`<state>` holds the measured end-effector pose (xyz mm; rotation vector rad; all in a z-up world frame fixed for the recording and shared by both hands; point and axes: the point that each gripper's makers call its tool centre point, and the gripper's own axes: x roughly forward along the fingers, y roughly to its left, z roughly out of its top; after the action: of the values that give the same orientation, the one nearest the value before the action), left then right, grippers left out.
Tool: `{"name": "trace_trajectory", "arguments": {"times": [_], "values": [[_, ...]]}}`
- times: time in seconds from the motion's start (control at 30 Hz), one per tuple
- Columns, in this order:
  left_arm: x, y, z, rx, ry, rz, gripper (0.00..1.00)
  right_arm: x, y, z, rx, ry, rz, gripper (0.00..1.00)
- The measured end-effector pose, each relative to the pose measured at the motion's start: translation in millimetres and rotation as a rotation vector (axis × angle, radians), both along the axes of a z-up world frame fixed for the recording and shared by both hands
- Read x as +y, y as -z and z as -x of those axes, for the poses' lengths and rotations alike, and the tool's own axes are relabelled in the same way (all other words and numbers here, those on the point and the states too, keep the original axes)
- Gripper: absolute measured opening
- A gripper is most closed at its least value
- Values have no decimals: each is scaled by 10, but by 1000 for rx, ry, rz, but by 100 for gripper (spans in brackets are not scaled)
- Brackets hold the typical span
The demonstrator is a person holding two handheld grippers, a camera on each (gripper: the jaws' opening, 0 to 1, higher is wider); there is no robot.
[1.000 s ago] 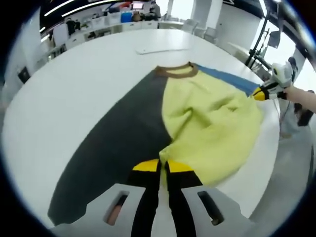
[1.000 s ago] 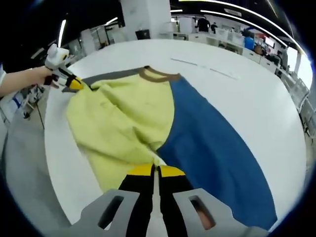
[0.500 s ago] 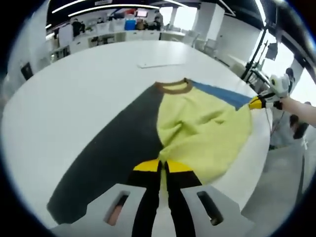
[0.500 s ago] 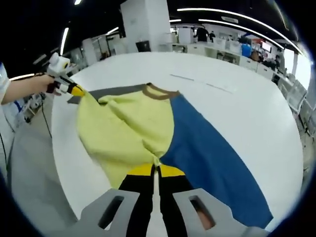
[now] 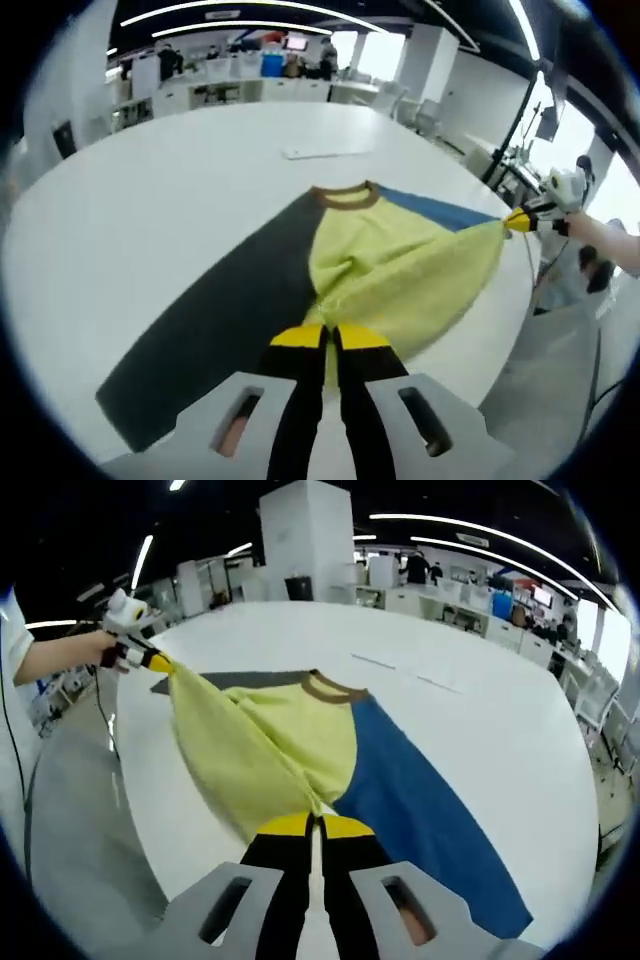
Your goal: Fold the garment on the visible template until the final outline fits inside the template.
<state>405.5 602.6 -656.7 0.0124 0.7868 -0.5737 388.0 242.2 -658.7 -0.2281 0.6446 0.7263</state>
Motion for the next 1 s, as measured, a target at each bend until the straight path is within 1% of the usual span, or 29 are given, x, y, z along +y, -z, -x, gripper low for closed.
{"name": "trace_trajectory", "arguments": {"times": [0.07, 0.23, 0.33, 0.4, 0.57, 0.7, 0.9, 1.0], "values": [[-2, -74, 16, -16, 1, 5, 0, -3, -53, 17, -12, -9, 3, 3], [-1, -290, 18, -65, 1, 22, 0, -6, -256, 61, -59, -41, 17, 3], [-1, -387, 12, -85, 8, 27, 0, -15, -308, 55, -74, -53, 27, 3], [-1, -431, 8, -96, 11, 28, 0, -30, -353, 40, -86, -58, 35, 3], [0, -577, -77, -128, 16, 31, 0, -29, -522, -40, -126, -84, 57, 3], [-20, -750, -167, -171, 21, 20, 0, -21, -661, -130, -162, -93, 77, 3], [-23, -1015, -229, -226, 27, 20, 0, -42, -876, -194, -208, -93, 62, 3], [-36, -1089, -204, -243, 38, 18, 0, -50, -944, -183, -221, -96, 58, 3]]}}
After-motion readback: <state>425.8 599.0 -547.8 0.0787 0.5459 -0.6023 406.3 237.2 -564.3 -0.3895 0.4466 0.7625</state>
